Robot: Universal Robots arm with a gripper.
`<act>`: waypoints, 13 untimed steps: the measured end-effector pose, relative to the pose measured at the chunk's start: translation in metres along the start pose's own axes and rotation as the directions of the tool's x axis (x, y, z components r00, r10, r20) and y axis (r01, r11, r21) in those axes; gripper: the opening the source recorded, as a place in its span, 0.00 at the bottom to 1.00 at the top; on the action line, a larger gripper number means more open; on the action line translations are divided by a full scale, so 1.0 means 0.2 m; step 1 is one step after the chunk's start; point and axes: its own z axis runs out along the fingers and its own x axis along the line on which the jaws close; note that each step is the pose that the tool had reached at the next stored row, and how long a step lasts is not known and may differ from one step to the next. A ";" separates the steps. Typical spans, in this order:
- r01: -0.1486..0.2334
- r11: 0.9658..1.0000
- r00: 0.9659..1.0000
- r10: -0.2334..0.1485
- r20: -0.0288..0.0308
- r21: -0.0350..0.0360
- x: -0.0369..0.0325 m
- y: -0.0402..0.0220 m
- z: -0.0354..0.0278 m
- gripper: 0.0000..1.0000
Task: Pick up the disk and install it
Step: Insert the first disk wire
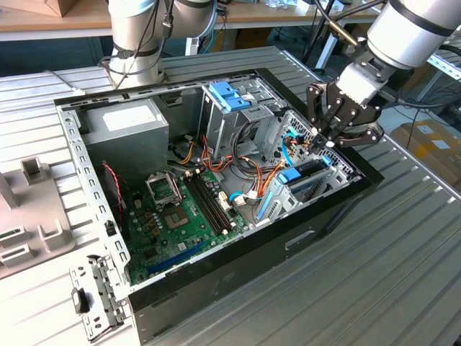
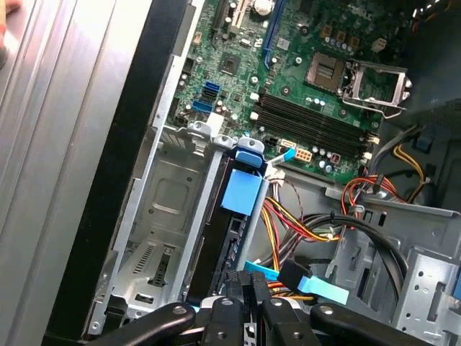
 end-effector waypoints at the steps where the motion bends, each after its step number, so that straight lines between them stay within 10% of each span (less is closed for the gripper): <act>1: -0.008 1.000 1.000 0.008 0.000 0.001 0.000 0.000 0.000 0.17; 13: -0.134 0.991 0.991 0.134 0.003 0.014 0.000 0.000 0.002 0.17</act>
